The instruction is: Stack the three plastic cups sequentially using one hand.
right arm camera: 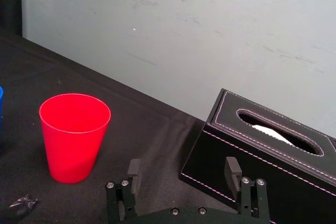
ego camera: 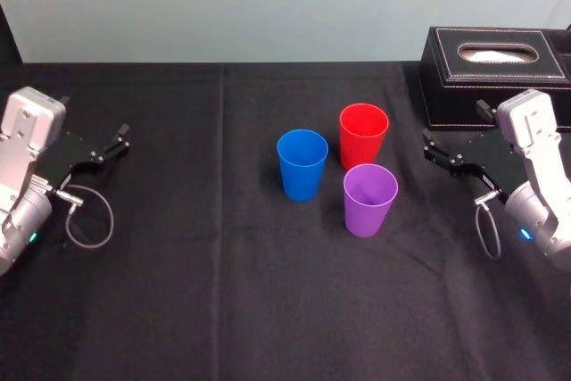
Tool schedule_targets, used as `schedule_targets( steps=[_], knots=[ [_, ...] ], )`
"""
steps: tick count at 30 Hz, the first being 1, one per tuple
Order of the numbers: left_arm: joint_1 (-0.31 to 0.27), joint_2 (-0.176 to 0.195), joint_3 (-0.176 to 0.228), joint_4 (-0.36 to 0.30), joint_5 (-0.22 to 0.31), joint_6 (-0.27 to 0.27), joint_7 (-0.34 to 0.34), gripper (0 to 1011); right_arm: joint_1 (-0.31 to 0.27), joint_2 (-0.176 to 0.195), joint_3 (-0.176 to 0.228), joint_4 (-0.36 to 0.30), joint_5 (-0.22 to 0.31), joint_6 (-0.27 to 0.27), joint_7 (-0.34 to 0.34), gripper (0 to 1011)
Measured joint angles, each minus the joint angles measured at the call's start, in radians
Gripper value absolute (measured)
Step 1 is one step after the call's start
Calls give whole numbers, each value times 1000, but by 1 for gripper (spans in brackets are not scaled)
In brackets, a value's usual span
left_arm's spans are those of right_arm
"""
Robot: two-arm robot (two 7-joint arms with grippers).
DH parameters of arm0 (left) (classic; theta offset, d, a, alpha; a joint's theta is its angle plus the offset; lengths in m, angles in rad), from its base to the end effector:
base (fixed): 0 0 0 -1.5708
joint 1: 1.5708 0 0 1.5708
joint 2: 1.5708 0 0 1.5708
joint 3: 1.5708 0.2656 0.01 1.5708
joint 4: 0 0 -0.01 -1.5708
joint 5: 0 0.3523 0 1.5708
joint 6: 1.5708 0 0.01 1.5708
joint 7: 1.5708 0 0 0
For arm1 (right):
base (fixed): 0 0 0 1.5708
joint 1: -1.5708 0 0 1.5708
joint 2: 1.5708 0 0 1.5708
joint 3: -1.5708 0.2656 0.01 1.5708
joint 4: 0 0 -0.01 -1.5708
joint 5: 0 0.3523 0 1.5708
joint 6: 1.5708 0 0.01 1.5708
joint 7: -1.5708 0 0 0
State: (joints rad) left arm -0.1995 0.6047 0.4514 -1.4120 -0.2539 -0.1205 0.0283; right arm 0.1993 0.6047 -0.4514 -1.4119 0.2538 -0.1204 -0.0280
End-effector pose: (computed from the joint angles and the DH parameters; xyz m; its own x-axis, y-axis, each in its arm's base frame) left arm 0.3952 0.0573 -0.2909 0.2923 0.8803 0.3738 -0.9553 0.2873 0.0703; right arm 0.3952 -0.0573 -0.2910 0.2926 -0.8802 0.3738 0.9552 0.2875 -0.0708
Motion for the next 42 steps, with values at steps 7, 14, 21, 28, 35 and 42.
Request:
schedule_targets(
  steps=[7, 14, 21, 28, 35, 42],
  knots=[
    [0, 0, 0, 0, 0, 0, 0, 1005, 0, 0, 0, 0, 0, 0, 0, 1004],
    [0, 0, 0, 0, 0, 0, 0, 1004, 0, 0, 0, 0, 0, 0, 0, 1004],
    [0, 0, 0, 0, 0, 0, 0, 1005, 0, 0, 0, 0, 0, 0, 0, 1004],
    [0, 0, 0, 0, 0, 0, 0, 1004, 0, 0, 0, 0, 0, 0, 0, 1004],
    [0, 0, 0, 0, 0, 0, 0, 1005, 0, 0, 0, 0, 0, 0, 0, 1004],
    [0, 0, 0, 0, 0, 0, 0, 1005, 0, 0, 0, 0, 0, 0, 0, 1004]
  ],
)
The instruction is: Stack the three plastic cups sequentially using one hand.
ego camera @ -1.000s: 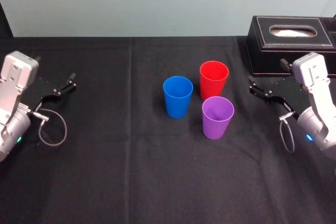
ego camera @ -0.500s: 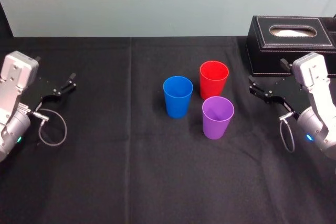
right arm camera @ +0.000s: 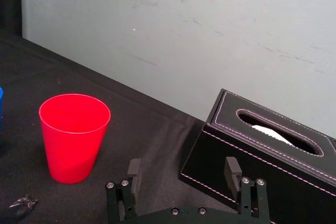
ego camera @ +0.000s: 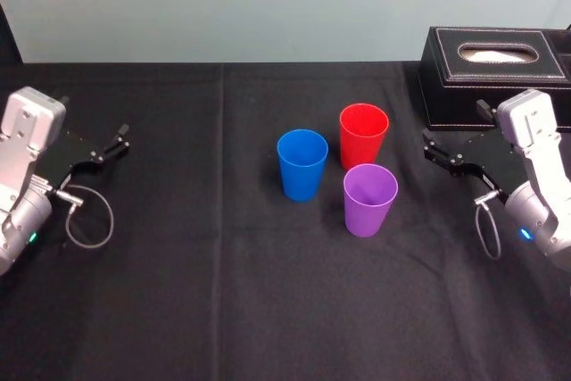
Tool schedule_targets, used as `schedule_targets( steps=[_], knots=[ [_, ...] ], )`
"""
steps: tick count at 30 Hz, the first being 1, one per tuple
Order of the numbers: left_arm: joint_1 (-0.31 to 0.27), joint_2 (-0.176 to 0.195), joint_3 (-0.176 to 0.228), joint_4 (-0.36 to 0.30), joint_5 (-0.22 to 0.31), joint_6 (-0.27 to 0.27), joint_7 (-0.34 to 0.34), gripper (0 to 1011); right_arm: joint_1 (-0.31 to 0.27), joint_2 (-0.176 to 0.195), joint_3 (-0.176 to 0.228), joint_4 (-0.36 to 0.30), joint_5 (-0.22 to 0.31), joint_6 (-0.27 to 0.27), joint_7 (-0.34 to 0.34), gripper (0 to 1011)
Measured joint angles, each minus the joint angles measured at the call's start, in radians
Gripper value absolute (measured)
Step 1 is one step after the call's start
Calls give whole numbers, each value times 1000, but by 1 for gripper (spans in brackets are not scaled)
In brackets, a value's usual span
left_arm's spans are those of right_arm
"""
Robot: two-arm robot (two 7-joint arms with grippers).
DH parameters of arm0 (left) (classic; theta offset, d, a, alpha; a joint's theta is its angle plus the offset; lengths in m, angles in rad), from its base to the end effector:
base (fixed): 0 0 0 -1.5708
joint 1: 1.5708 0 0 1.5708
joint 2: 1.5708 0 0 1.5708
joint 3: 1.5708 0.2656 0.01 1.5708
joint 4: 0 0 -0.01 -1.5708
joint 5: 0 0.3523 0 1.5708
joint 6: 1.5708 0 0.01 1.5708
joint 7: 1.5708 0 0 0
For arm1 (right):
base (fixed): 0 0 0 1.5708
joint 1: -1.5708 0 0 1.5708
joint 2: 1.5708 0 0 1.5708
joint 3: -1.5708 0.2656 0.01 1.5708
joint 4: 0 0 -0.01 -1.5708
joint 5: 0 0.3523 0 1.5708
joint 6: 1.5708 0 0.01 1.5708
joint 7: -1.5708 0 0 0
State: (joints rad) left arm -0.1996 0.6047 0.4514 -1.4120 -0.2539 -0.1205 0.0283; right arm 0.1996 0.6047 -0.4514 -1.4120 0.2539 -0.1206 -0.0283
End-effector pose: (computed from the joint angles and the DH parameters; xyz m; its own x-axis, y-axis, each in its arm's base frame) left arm 0.3952 0.0573 -0.2909 0.2922 0.8803 0.3738 -0.9553 0.2873 0.0702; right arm 0.3952 -0.0573 -0.2909 0.2922 -0.8803 0.3738 0.9553 0.2873 -0.0701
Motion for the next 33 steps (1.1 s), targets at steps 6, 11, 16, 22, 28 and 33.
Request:
schedule_targets(
  steps=[6, 11, 16, 22, 28, 33],
  knots=[
    [0, 0, 0, 0, 0, 0, 0, 1005, -3, 0, 6, -6, 2, -2, 2, 1004],
    [0, 0, 0, 0, 0, 0, 0, 1005, -30, 8, 36, -47, 16, -7, 13, 1004],
    [0, 0, 0, 0, 0, 0, 0, 1005, -87, 32, 76, -114, 40, -3, 24, 1004],
    [0, 0, 0, 0, 0, 0, 0, 1005, -174, 73, 119, -173, 104, -9, 88, 1004],
    [0, 0, 0, 0, 0, 0, 0, 1005, -283, 110, 137, -221, 165, -64, 193, 1004],
    [0, 0, 0, 0, 0, 0, 0, 1005, -327, 115, 135, -233, 180, -94, 244, 1004]
  ],
)
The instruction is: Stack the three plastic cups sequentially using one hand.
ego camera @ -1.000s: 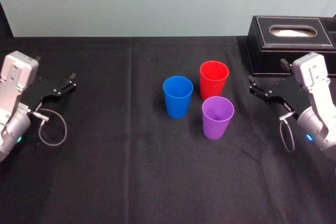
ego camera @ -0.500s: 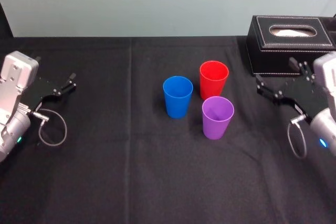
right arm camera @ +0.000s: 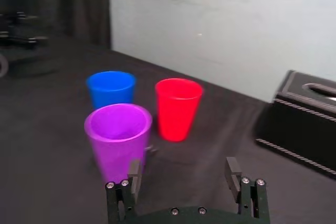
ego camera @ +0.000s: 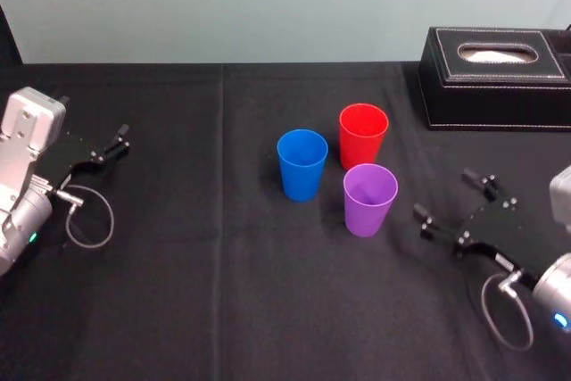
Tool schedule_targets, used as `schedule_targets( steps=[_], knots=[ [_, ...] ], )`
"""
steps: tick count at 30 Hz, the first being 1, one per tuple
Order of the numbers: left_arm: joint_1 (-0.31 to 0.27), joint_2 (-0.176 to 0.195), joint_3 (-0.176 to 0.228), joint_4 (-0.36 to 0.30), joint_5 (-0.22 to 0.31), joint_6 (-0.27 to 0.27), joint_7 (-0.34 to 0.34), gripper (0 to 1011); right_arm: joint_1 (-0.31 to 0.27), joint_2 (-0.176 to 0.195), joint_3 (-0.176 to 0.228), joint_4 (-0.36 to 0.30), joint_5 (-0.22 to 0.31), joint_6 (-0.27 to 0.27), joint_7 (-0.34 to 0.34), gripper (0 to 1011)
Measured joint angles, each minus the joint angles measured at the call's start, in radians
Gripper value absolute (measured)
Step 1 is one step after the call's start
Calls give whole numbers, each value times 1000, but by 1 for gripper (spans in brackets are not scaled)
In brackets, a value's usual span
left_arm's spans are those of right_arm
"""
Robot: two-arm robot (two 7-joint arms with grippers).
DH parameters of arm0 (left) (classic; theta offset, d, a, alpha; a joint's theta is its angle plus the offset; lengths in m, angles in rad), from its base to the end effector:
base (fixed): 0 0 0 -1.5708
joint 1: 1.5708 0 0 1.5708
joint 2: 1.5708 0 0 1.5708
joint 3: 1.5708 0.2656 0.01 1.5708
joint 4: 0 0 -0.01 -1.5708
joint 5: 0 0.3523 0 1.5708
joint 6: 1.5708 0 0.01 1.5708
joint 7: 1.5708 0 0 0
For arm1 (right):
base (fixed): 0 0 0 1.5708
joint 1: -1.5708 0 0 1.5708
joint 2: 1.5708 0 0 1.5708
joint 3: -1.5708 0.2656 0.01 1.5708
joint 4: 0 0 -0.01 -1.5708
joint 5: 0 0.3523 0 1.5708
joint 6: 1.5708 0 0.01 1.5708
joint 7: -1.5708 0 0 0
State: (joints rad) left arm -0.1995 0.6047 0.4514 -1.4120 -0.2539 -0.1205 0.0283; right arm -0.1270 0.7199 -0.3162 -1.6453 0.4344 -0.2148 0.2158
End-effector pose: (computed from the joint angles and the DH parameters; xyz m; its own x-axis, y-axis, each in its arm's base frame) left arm 0.3952 0.0573 -0.2909 0.2923 0.8803 0.3738 -0.9553 0.2873 0.0703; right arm 0.3176 -0.0764 -0.3038 0.5340 -0.8245 0.1872 0.8454 0.5241 -0.1030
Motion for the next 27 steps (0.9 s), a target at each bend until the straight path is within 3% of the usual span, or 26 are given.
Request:
schedule_targets(
  steps=[13, 27],
  knots=[
    [0, 0, 0, 0, 0, 0, 0, 1004, -2, -64, -50, 9, -49, -30, 67, 1004],
    [0, 0, 0, 0, 0, 0, 0, 1005, 50, -152, -49, 54, -83, -3, 62, 1004]
  ],
)
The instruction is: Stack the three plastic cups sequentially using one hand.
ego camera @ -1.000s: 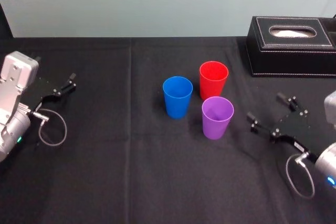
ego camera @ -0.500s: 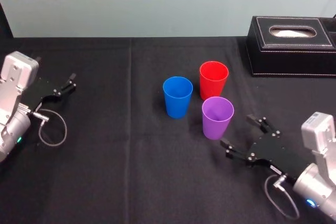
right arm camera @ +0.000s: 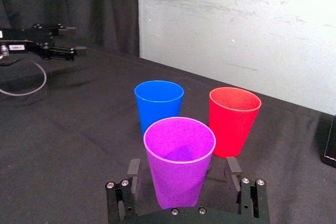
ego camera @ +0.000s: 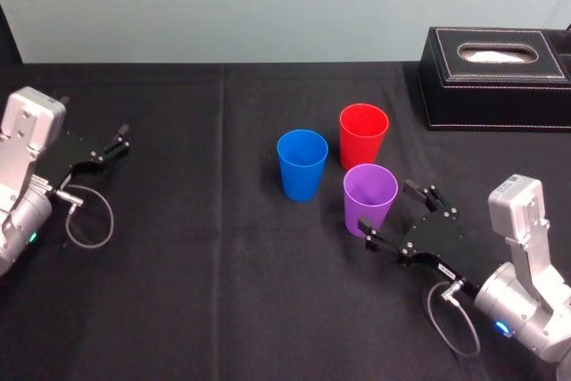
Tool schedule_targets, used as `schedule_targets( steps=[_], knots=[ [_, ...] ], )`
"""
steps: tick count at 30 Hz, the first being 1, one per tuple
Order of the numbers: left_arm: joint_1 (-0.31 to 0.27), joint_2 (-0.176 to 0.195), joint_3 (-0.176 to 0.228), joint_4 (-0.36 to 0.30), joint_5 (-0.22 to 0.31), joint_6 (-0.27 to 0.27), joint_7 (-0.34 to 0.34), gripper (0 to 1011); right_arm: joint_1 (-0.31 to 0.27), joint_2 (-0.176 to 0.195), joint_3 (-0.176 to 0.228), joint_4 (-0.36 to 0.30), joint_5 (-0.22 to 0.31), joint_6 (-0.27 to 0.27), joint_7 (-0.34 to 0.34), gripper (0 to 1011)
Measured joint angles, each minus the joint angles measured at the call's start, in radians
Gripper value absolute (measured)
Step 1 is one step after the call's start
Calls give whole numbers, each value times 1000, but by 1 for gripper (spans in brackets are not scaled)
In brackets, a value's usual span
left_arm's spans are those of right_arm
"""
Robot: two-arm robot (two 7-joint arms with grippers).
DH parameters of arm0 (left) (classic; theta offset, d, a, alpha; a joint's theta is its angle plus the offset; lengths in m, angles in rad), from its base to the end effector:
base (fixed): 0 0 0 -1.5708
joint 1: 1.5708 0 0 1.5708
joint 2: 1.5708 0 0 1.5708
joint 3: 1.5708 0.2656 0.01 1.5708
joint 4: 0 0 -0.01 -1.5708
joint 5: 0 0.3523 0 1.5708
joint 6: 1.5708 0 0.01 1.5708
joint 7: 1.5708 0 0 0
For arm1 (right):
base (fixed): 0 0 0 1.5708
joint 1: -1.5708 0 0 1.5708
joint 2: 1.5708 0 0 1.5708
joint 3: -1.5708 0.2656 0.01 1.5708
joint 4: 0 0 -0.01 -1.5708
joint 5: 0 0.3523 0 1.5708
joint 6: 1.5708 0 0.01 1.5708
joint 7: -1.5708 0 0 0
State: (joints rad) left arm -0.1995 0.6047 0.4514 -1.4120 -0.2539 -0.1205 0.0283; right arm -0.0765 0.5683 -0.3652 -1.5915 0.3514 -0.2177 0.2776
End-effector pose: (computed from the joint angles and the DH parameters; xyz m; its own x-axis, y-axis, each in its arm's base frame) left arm 0.3952 0.0573 -0.2909 0.2923 0.8803 0.3738 -0.9553 0.2873 0.0703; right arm 0.3243 -0.0318 -0.3211 0.5973 -0.7899 0.1389 0.8016 0.5932 -0.0740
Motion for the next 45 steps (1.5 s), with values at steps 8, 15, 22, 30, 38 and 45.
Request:
schedule_targets(
  steps=[8, 15, 22, 30, 38, 45],
  knots=[
    [0, 0, 0, 0, 0, 0, 0, 1005, 33, -42, 1, 28, -3, 23, 23, 1004],
    [0, 0, 0, 0, 0, 0, 0, 1005, 50, -69, -1, 39, -20, 33, 31, 1004],
    [0, 0, 0, 0, 0, 0, 0, 1005, 65, -98, 7, 54, -32, 42, 36, 1004],
    [0, 0, 0, 0, 0, 0, 0, 1004, 66, -121, 20, 66, -40, 43, 45, 1004],
    [0, 0, 0, 0, 0, 0, 0, 1005, 65, -119, 19, 65, -39, 43, 46, 1004],
    [0, 0, 0, 0, 0, 0, 0, 1005, 65, -118, 19, 64, -39, 43, 46, 921]
  ],
)
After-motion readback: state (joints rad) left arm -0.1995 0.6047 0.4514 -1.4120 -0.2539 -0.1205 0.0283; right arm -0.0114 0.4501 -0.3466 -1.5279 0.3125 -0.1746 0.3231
